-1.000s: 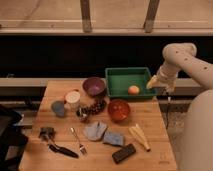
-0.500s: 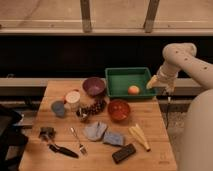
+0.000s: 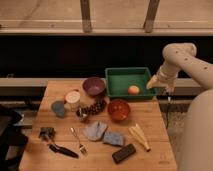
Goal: Place grapes in paper cup
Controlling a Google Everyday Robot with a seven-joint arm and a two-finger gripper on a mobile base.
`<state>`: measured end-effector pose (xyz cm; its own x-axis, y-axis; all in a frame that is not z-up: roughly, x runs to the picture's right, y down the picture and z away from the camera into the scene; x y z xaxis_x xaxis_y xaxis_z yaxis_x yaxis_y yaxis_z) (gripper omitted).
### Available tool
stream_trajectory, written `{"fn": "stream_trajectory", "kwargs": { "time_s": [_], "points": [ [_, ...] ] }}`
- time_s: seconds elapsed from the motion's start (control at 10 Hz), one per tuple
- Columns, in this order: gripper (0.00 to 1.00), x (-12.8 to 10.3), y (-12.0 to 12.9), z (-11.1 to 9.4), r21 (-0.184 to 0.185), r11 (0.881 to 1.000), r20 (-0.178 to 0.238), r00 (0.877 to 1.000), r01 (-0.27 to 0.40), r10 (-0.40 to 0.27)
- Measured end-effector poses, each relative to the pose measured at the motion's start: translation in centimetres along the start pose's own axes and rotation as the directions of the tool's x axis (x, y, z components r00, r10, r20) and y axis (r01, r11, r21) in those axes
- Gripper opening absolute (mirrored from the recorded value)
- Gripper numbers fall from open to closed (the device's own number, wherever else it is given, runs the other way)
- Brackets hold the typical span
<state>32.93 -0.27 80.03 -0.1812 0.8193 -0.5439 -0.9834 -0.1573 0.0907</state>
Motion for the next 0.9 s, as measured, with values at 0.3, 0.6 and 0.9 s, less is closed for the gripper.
{"fn": "stream_trajectory", "kwargs": {
  "time_s": [0.3,0.6,0.9],
  "points": [
    [0.80,0.0,0.0,-0.1,0.000,1.000,0.002,1.000,0.000,0.000],
    [0.80,0.0,0.1,-0.2,-0.004,1.000,0.009,1.000,0.003,-0.002],
    [0.80,-0.3,2.4,-0.8,-0.022,0.996,0.047,0.995,0.090,-0.089]
  ]
}}
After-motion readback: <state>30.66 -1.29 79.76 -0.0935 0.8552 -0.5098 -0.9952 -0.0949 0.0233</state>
